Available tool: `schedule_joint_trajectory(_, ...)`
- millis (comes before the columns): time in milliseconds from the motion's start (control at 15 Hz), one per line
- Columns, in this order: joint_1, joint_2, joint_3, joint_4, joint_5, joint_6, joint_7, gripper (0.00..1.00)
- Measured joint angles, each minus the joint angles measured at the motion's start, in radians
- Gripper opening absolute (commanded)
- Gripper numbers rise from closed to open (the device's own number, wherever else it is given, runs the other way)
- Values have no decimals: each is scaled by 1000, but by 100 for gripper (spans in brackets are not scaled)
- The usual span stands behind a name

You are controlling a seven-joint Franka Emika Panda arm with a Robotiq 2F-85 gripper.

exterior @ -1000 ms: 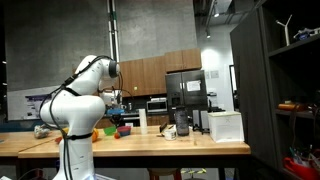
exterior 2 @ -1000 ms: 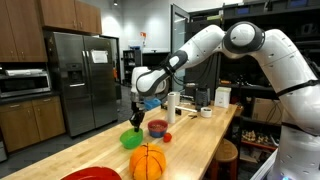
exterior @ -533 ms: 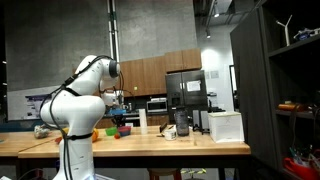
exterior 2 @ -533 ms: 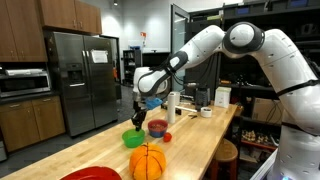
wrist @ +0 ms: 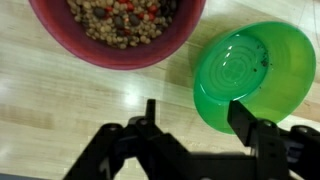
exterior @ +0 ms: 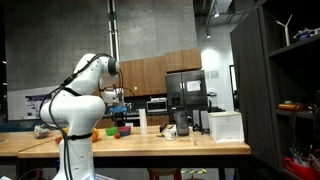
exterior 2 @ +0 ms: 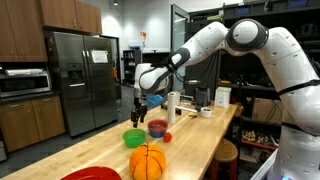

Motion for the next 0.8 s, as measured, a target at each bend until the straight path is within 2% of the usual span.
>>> schedule_joint_trajectory(333, 0, -75, -29, -58, -2, -1, 32, 100)
schedule_joint_trajectory(400, 0, -124, -37, -110, -2, -3, 67, 100)
schedule_joint_trajectory(800, 2, -120, -37, -110, -2, -2, 67, 100)
